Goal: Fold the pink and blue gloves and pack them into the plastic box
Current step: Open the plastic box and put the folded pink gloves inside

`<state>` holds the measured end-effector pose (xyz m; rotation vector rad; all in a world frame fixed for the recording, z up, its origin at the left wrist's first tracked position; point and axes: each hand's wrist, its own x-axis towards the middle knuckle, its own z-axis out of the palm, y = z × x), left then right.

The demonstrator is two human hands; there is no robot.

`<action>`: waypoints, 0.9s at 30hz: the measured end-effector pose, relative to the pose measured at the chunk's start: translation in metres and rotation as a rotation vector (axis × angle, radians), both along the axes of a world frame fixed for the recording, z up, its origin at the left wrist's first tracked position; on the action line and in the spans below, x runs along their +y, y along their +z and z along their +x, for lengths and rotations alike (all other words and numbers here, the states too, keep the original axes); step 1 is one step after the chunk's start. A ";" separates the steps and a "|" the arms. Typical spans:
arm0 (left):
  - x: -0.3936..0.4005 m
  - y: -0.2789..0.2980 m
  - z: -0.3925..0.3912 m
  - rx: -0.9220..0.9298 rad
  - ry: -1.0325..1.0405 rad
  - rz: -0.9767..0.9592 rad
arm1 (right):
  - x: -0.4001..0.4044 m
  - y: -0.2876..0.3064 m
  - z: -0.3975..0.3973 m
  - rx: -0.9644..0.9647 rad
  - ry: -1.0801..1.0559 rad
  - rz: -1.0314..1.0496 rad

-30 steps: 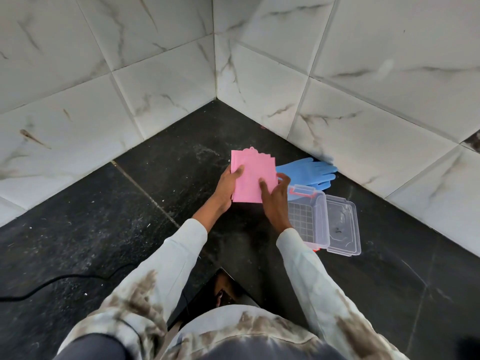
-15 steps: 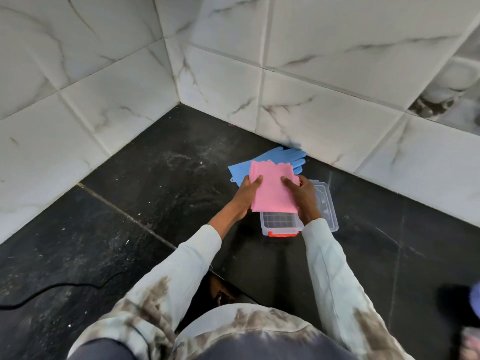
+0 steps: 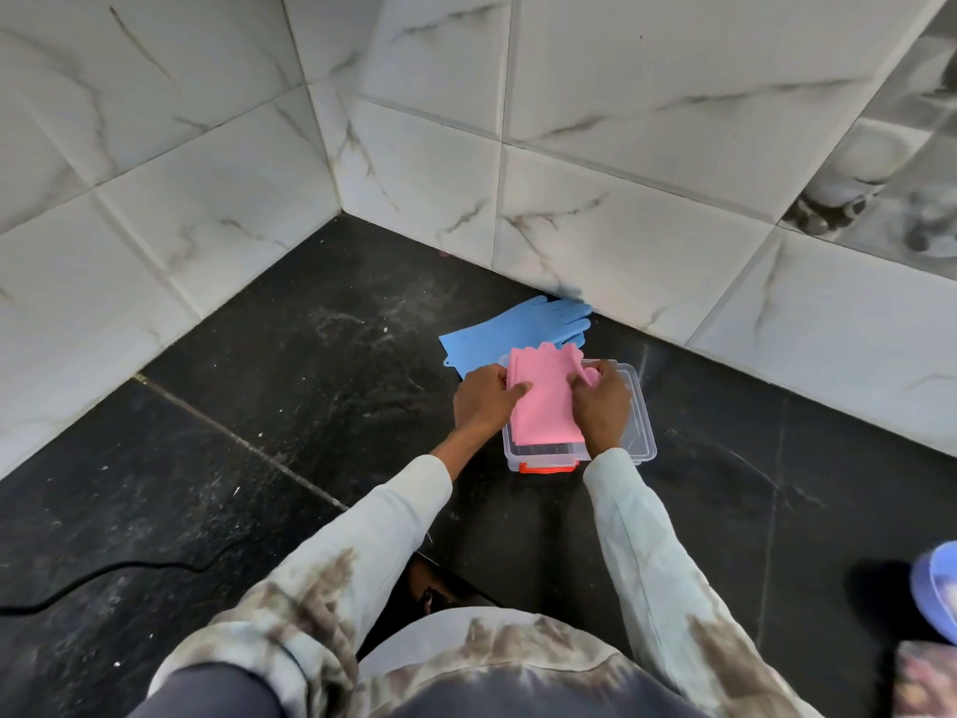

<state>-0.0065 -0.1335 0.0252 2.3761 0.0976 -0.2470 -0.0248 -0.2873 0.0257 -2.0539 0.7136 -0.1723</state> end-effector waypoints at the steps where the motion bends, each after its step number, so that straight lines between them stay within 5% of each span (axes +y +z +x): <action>1: 0.001 -0.002 -0.001 -0.023 0.005 0.006 | 0.001 -0.002 -0.002 0.004 -0.004 -0.012; 17: 0.008 -0.015 -0.002 0.000 0.001 -0.083 | 0.021 -0.021 0.003 0.168 0.132 -0.062; 27: -0.009 -0.026 -0.012 -0.206 -0.349 0.415 | 0.039 -0.033 -0.010 0.071 0.191 -0.188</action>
